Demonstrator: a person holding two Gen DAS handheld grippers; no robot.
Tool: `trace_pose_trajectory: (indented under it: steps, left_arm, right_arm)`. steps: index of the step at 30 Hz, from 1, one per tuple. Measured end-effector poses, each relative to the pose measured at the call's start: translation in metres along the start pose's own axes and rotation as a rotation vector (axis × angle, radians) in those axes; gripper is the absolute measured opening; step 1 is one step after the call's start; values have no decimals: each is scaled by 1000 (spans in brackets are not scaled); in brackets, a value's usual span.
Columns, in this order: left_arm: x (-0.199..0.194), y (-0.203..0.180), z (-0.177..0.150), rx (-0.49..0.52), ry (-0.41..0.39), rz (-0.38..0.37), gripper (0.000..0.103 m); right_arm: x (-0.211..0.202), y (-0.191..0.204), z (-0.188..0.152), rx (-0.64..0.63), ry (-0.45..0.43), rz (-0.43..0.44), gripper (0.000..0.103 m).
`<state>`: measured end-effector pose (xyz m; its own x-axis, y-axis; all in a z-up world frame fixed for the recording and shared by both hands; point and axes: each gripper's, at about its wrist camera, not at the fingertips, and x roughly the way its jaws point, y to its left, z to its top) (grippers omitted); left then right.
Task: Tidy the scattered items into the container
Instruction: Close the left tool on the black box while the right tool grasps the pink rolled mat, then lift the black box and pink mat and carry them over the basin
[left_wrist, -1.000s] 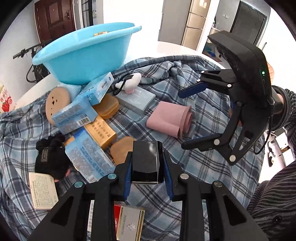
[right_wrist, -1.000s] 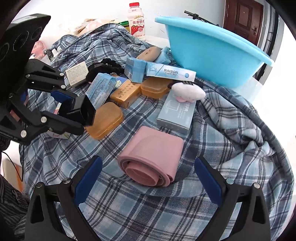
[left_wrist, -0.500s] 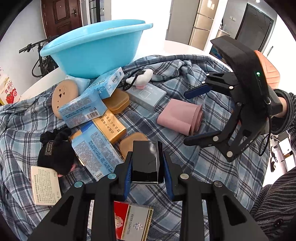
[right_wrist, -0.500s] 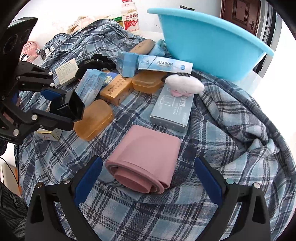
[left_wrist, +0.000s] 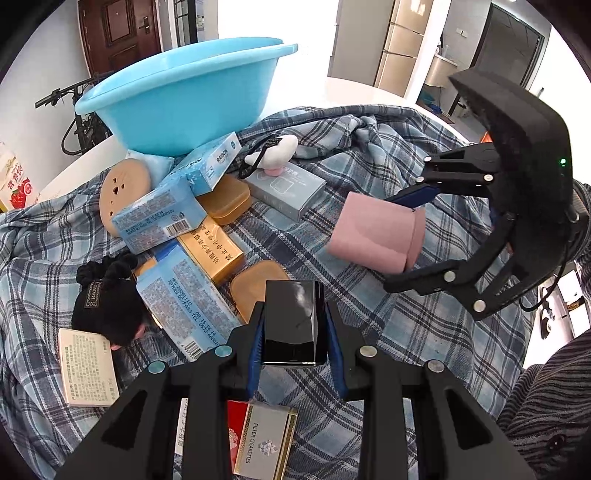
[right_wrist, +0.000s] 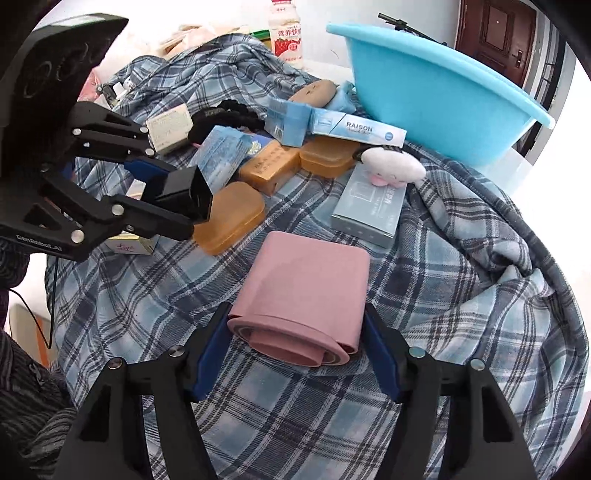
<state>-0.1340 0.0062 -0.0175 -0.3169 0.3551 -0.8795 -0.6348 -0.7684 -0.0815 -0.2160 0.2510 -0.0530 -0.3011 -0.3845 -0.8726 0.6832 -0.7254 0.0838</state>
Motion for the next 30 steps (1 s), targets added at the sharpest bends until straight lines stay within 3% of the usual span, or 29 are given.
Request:
trace_pose_trajectory:
  steps: [15, 24, 27, 30]
  left_arm:
    - [-10, -6, 0, 15, -3, 18, 32]
    - [-22, -14, 6, 14, -50, 23, 32]
    - [-26, -14, 10, 21, -56, 33, 32]
    - [-29, -16, 15, 38, -55, 42, 32]
  right_arm:
    - [-30, -1, 2, 12, -58, 15, 67]
    - [-60, 2, 1, 0, -116, 14, 67]
    - [-71, 3, 3, -3, -144, 3, 67]
    - [-80, 7, 6, -19, -183, -63, 67]
